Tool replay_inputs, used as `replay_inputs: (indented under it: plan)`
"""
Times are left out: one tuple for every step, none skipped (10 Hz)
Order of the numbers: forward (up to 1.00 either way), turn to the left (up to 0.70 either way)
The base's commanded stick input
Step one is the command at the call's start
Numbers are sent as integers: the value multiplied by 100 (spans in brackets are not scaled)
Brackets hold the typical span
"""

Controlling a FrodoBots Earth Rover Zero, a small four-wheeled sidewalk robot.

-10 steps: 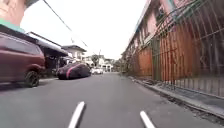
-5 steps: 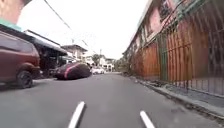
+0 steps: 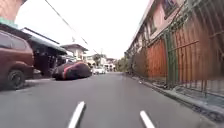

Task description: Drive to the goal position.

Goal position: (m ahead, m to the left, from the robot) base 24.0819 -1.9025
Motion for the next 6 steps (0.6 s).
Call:
replay_inputs:
  plan:
    - [100, 0]
    - [100, 0]
    - [100, 0]
    - [100, 0]
    - [100, 0]
    - [100, 0]
